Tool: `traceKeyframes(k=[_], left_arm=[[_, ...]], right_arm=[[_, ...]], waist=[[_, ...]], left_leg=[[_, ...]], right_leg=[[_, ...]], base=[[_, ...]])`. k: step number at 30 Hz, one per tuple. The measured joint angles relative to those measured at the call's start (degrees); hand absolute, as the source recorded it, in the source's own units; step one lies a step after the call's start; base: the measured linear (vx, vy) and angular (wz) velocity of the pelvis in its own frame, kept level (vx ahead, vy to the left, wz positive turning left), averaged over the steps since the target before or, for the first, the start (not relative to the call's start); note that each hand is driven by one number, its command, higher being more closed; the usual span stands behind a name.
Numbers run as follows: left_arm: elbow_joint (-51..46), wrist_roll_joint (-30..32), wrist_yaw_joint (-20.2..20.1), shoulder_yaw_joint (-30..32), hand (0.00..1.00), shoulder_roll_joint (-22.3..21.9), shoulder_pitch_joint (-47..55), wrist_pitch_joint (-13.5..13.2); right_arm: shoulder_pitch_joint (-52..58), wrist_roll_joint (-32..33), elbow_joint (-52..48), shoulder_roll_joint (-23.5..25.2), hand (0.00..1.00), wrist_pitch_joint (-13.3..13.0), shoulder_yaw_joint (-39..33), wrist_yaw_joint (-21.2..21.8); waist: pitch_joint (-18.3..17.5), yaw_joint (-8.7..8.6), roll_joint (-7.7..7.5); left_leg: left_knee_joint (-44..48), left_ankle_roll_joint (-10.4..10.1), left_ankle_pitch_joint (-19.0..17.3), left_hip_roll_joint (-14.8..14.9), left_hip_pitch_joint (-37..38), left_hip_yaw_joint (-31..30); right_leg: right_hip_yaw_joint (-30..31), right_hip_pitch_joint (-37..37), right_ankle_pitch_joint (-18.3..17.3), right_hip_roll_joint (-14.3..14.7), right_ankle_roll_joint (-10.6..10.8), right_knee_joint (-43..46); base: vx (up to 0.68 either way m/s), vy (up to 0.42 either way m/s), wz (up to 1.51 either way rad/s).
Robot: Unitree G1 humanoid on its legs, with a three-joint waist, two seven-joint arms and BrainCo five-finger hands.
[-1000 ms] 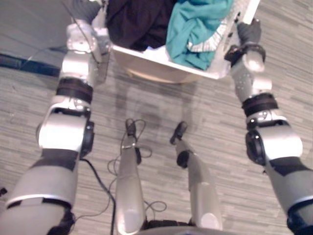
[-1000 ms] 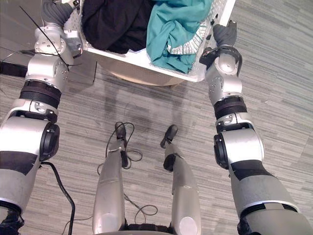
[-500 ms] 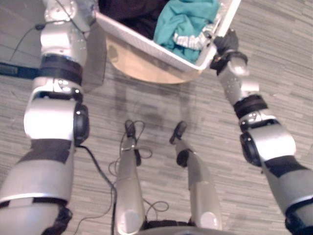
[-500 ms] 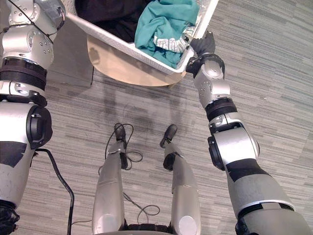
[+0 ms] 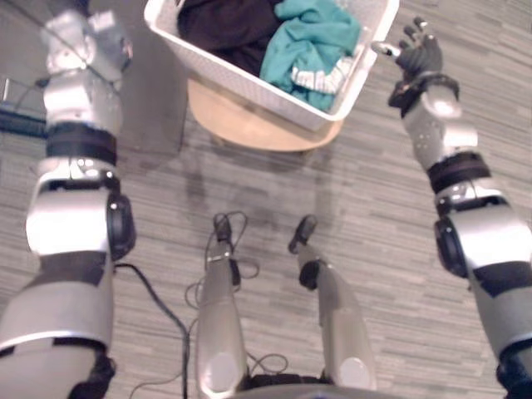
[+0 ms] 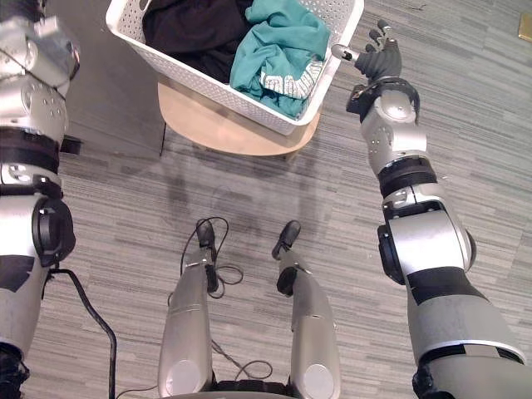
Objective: Pick up the laundry basket with both hands and put the clothes into the washing machine.
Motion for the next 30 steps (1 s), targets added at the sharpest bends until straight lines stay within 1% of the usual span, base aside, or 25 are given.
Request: traceKeyframes(k=[1,2,4,5,6,8,11,12,13,14,15,16,17,18,19,20,21,23,25,27,29,30], left_arm=[[-2.98,0.05,0.32,0.60,0.00,0.00,4.35,-0.12],[-4.92,0.13,0.63,0.67,0.00,0.00,6.18,-0.20],[-13.72,0.63,1.62,1.45,0.00,-0.34,13.18,-1.65],[-18.85,1.26,2.59,2.51,0.00,-1.42,17.69,-3.21],[-21.20,1.30,2.93,2.93,0.00,-2.05,20.39,-3.87],[-28.11,2.34,3.85,4.25,0.00,-6.28,31.22,-5.99],[-31.49,2.35,3.64,4.53,0.00,-11.59,43.52,-6.28],[-31.83,2.39,3.50,4.51,0.00,-12.88,46.00,-6.28],[-31.86,2.41,3.06,4.35,0.00,-15.31,50.87,-6.22],[-31.71,2.42,2.58,4.09,0.00,-16.56,53.43,-6.17],[-31.28,2.42,1.68,2.82,0.00,-19.03,58.58,-5.99],[-30.90,2.50,0.79,1.01,0.00,-20.99,62.87,-5.84],[-29.53,4.11,-0.49,-0.60,0.00,-22.81,66.49,-5.76],[-28.36,5.11,-1.45,-0.91,0.00,-23.67,68.15,-5.54],[-25.40,6.61,-2.69,-0.68,0.00,-25.31,71.12,-5.09],[-23.70,6.99,-3.03,-0.61,0.00,-25.93,72.27,-4.94],[-20.12,7.45,-3.76,-0.23,0.00,-27.30,74.26,-4.77],[-13.81,8.24,-3.82,0.62,0.00,-29.80,76.69,-4.62],[-8.86,9.17,-3.99,0.88,0.00,-31.38,78.26,-3.97],[-2.19,9.57,-4.36,3.69,0.00,-32.93,78.80,-3.33],[3.62,9.81,-5.21,6.93,0.00,-33.40,79.92,-2.20],[5.16,10.04,-5.25,7.84,0.00,-33.52,80.15,-1.99]], right_arm=[[2.73,-0.03,-1.69,-0.28,0.00,-0.05,-1.30,0.02],[4.17,-0.04,-2.72,-0.39,0.00,-0.08,-2.40,0.03],[9.88,-0.05,-5.84,-1.49,0.00,-0.29,-6.60,0.06],[13.90,-0.08,-7.23,-2.28,0.00,-0.59,-9.57,0.05],[15.97,-0.13,-7.30,-2.41,0.00,-0.70,-11.19,0.03],[25.14,-0.57,-7.60,-2.39,0.00,-0.74,-17.13,-0.03],[35.18,-0.79,-9.78,-1.86,0.00,-0.87,-24.17,0.13],[37.25,-1.13,-10.60,-1.43,0.00,-0.94,-25.65,0.16],[40.88,-1.75,-11.67,0.08,0.00,-1.14,-27.83,0.23],[42.88,-2.31,-11.72,0.90,0.00,-1.29,-28.39,0.30],[47.39,-3.37,-11.44,2.80,0.00,-1.32,-29.55,1.14],[51.65,-3.82,-11.45,4.83,0.00,-1.32,-30.23,1.56],[55.75,-4.97,-11.43,7.30,0.00,-1.28,-31.65,2.31],[57.73,-5.72,-11.42,8.53,0.00,-1.26,-31.87,2.60],[61.58,-7.23,-11.42,10.89,0.00,-1.21,-32.04,2.82],[63.37,-8.10,-11.43,12.03,0.00,-1.21,-32.22,3.02],[66.56,-9.67,-11.38,14.55,0.00,-1.22,-32.96,3.55],[70.77,-11.40,-9.33,18.93,0.00,-1.28,-34.19,3.77],[73.05,-12.58,-5.35,21.49,0.00,-1.23,-34.24,3.88],[74.31,-13.30,-0.34,24.03,0.00,-1.04,-34.40,3.89],[75.45,-13.41,3.31,26.87,0.00,-0.66,-37.14,4.20],[75.90,-13.42,4.03,27.55,0.00,-0.56,-38.36,4.45]], waist=[[0.00,0.08,0.00],[-0.01,0.09,0.01],[-0.01,0.45,0.01],[-0.02,0.86,0.05],[-0.05,1.13,0.08],[-0.13,1.40,0.23],[-0.16,1.45,0.30],[-0.19,1.59,0.35],[-0.41,1.57,0.44],[-1.35,1.51,0.41],[-4.61,1.54,0.52],[-6.45,1.44,0.82],[-7.88,1.49,1.26],[-9.03,1.50,1.41],[-11.78,1.39,1.77],[-13.16,1.36,1.90],[-14.87,1.35,2.35],[-17.79,1.15,2.90],[-19.62,0.92,3.32],[-20.86,0.09,3.47],[-21.89,-0.57,3.39],[-22.14,-0.60,3.35]], left_leg=[[-0.64,-0.01,-0.01,-0.09,1.84,0.52],[-0.87,-0.02,-0.02,-0.20,2.43,0.56],[-1.58,-0.02,-0.02,-0.79,4.25,0.41],[-2.09,-0.02,-0.02,-1.23,5.49,0.41],[-2.32,-0.02,-0.02,-1.38,6.25,0.42],[-3.54,-0.02,-0.02,-2.51,9.65,-0.11],[-5.26,-0.01,-0.03,-4.09,13.66,-0.98],[-5.65,-0.01,-0.03,-4.26,14.56,-0.98],[-6.55,0.01,-0.04,-4.87,16.49,-1.14],[-6.99,0.01,-0.05,-5.18,16.99,-1.28],[-7.89,0.02,-0.07,-5.52,17.09,-1.65],[-8.87,0.02,-0.05,-5.90,18.42,-2.19],[-9.63,0.04,-0.07,-6.12,20.39,-2.51],[-10.19,0.04,-0.07,-6.22,21.23,-2.56],[-10.86,0.09,-0.11,-6.36,22.33,-2.66],[-11.21,0.12,-0.14,-6.43,22.78,-2.75],[-12.40,0.14,-0.13,-6.44,24.73,-2.88],[-14.25,0.15,-0.14,-6.30,28.03,-2.89],[-15.23,0.21,-0.21,-6.15,30.19,-2.84],[-16.43,0.22,-0.21,-6.07,32.43,-2.74],[-17.12,0.29,-0.49,-6.15,34.72,-2.51],[-17.44,0.16,-0.65,-6.18,35.49,-2.41]], right_leg=[[0.22,1.21,-0.73,-0.31,0.32,0.65],[0.18,1.62,-1.09,-0.47,0.10,0.94],[-0.20,2.59,-2.72,-1.53,0.08,3.10],[-0.29,3.25,-3.62,-2.18,0.31,4.10],[-0.28,3.75,-3.93,-2.39,0.33,4.52],[-1.10,6.71,-6.13,-3.90,0.89,6.42],[-1.70,9.82,-8.44,-5.78,1.60,8.64],[-1.76,10.58,-8.70,-5.96,1.86,8.65],[-1.93,12.41,-9.19,-6.22,2.25,8.62],[-2.02,12.82,-9.36,-6.32,2.39,8.57],[-2.20,12.90,-9.92,-6.44,2.91,8.35],[-2.85,14.35,-10.25,-6.70,3.29,8.09],[-3.29,16.49,-10.58,-6.76,3.77,7.34],[-3.35,17.25,-10.67,-6.76,3.92,7.01],[-3.49,18.43,-10.70,-6.58,4.05,6.04],[-3.52,18.98,-10.66,-6.42,4.12,5.46],[-3.74,21.03,-10.45,-5.96,4.45,3.99],[-3.97,24.57,-9.90,-4.97,5.36,1.05],[-3.95,27.19,-8.94,-4.04,5.84,-1.73],[-3.93,30.01,-7.67,-3.10,6.37,-4.89],[-3.90,32.66,-6.74,-2.65,6.70,-7.11],[-3.83,33.53,-6.56,-2.56,6.80,-7.63]], base=[[0.02,-0.038,0.06],[0.03,-0.049,0.11],[0.05,-0.054,0.22],[0.07,-0.044,0.21],[0.10,-0.035,0.23],[0.11,-0.018,0.38],[0.08,-0.005,0.35],[0.11,-0.001,0.22],[0.08,0.021,0.16],[0.07,0.026,0.20],[0.11,0.009,0.25],[0.14,-0.012,0.31],[0.13,-0.013,0.25],[0.10,0.000,0.14],[0.08,0.008,0.04],[0.12,0.016,0.03],[0.09,0.016,0.03],[0.07,0.019,0.00],[0.06,0.022,-0.06],[0.04,0.038,-0.05],[0.03,0.036,-0.02],[0.04,0.029,0.01]])
